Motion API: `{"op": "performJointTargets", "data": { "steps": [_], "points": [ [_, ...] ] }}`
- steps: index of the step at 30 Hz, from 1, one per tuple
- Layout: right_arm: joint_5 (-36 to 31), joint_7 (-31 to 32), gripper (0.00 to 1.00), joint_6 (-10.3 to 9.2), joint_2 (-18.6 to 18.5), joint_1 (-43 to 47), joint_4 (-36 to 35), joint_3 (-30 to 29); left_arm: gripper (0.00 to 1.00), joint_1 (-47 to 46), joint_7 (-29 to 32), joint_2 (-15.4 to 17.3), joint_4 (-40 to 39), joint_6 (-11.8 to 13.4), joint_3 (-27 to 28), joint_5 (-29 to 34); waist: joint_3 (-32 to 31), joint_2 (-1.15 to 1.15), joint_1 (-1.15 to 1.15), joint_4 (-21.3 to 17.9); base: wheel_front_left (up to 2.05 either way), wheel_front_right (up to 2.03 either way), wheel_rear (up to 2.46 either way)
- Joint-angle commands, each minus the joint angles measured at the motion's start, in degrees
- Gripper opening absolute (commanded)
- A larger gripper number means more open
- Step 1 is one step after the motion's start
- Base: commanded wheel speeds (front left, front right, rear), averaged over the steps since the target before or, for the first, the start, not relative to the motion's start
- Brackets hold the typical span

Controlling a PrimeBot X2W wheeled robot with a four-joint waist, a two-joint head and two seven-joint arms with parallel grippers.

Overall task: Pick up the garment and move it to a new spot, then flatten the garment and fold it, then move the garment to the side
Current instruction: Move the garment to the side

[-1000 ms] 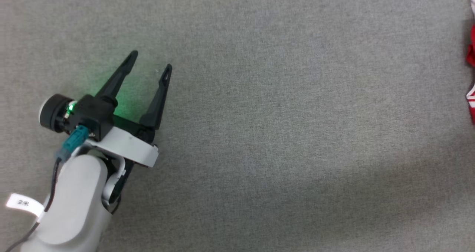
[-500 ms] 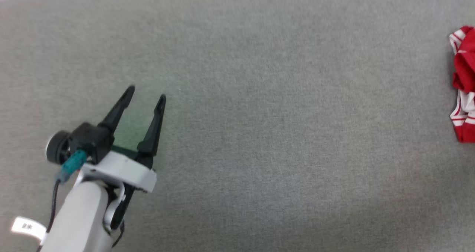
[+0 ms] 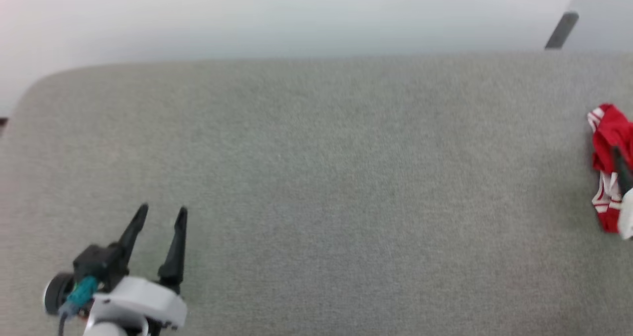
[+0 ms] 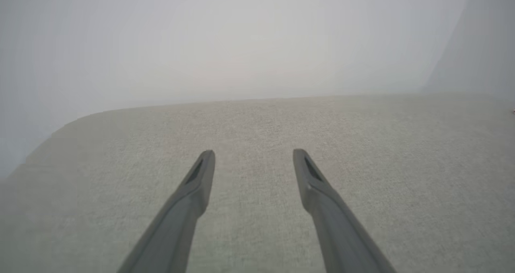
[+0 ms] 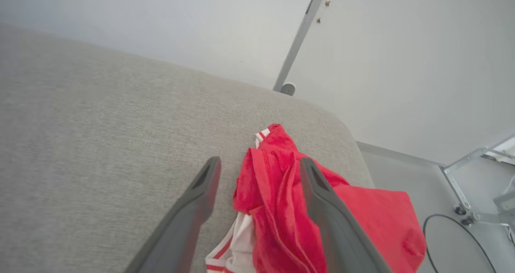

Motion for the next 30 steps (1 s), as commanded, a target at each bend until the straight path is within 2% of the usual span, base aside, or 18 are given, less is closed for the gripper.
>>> {"op": "performJointTargets", "data": {
  "steps": [1, 7, 13, 30],
  "points": [
    [1.1, -0.4, 1.00, -0.06, 0.9, 2.3, -1.5, -0.1, 1.00, 1.9, 0.0, 0.0, -0.3, 0.4, 0.8, -0.7, -5.5, 0.00, 0.00, 3.0, 0.00, 0.00, 0.00],
    [2.8, -0.4, 1.00, -0.06, 4.2, 10.9, -10.7, -2.9, 1.00, 8.1, 0.0, -0.3, -2.0, 2.0, 4.2, -1.7, -9.5, 0.00, 0.00, 4.6, 0.00, 0.00, 0.00],
    [2.1, -0.5, 1.00, -0.06, 6.9, 19.2, -18.7, -5.8, 1.00, 12.3, 0.0, -0.1, -2.8, 2.3, 6.0, -2.4, -11.6, 0.00, 0.00, 5.8, 0.00, 0.00, 0.00],
    [0.7, -0.5, 1.00, -0.06, 13.4, 39.0, -35.5, -14.1, 1.00, 18.3, 0.0, -0.1, -3.3, 0.7, 8.0, -3.4, -14.5, 0.00, 0.00, 7.2, 0.00, 0.00, 0.00]
  ]
}}
